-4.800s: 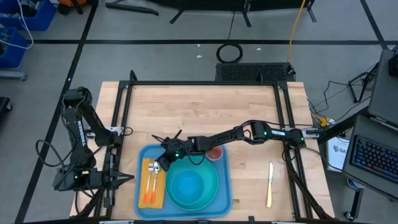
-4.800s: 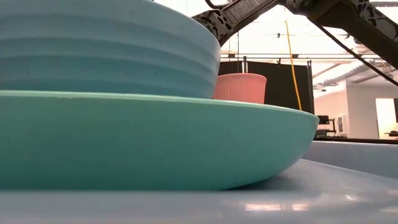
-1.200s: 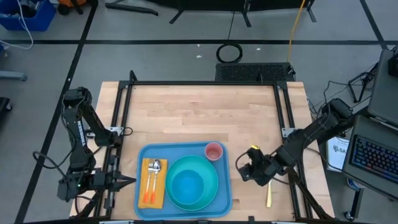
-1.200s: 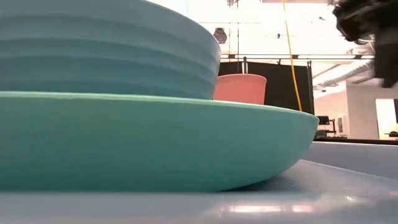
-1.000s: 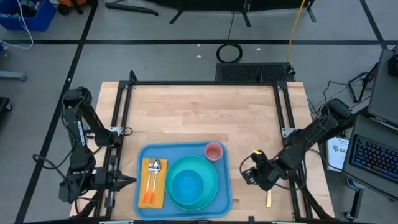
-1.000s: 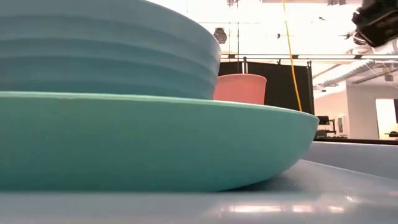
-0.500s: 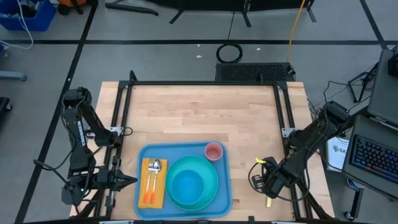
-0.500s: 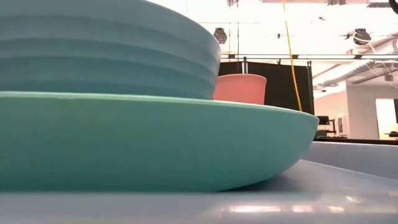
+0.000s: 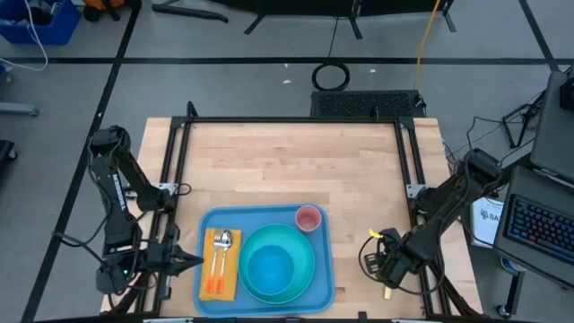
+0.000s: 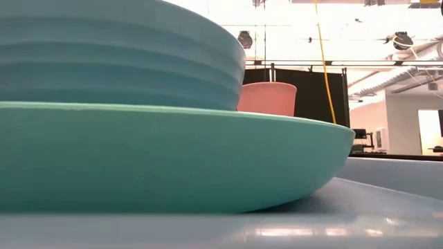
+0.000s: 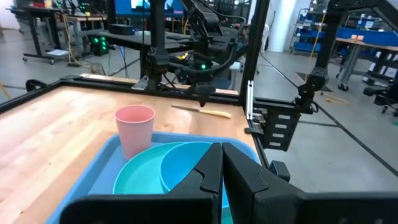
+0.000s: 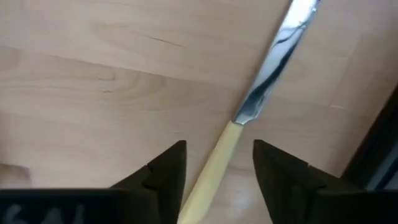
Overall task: Set up tray
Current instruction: Put the yellow table knife on the yellow table napkin to the right of the orange spoon
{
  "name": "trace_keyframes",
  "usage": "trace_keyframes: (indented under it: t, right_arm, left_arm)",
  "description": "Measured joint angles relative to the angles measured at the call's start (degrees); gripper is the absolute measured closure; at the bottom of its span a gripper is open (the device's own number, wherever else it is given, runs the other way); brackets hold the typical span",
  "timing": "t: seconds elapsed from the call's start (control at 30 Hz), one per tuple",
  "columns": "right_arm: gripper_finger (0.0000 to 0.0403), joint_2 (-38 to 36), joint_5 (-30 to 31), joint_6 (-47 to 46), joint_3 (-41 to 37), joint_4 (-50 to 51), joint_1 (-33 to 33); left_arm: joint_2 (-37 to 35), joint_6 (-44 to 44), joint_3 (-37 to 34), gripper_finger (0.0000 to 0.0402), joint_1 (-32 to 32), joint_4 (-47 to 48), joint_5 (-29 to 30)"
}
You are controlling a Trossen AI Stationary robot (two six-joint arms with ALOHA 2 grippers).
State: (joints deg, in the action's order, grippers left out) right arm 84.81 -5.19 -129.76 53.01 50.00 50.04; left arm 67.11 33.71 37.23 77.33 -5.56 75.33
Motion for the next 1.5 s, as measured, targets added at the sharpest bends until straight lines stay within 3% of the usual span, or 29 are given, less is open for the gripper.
trace_keyframes:
  t: [0.17,0.47,0.7,1.0,1.23,1.5]
  right_arm:
    - [0.0216,2.3,-4.0,0.0,0.0,-0.2,0.0]
    - [0.0226,3.2,-3.8,-0.3,-0.2,-2.6,0.0]
    - [0.0227,3.2,-3.7,-2.3,-6.4,-12.5,0.3]
    - [0.0232,3.0,-3.6,-4.2,-7.8,-14.7,1.4]
    - [0.0274,3.1,-3.7,-4.0,-7.9,-15.1,1.4]
    - [0.0357,3.2,-2.6,-2.5,-8.0,-15.1,1.5]
  left_arm:
    - [0.0,-0.1,0.0,0.0392,-0.3,0.0,-0.4]
    - [0.0,-0.1,0.0,0.0392,-0.3,0.1,-0.4]
    - [0.0,0.0,0.0,0.0392,-0.3,0.1,-0.4]
    - [0.0,0.0,0.0,0.0391,-0.3,0.3,-0.4]
    - [0.0,1.3,0.0,0.0391,-0.3,1.3,-0.4]
    - [0.0,1.3,0.0,0.0392,-0.3,1.5,-0.4]
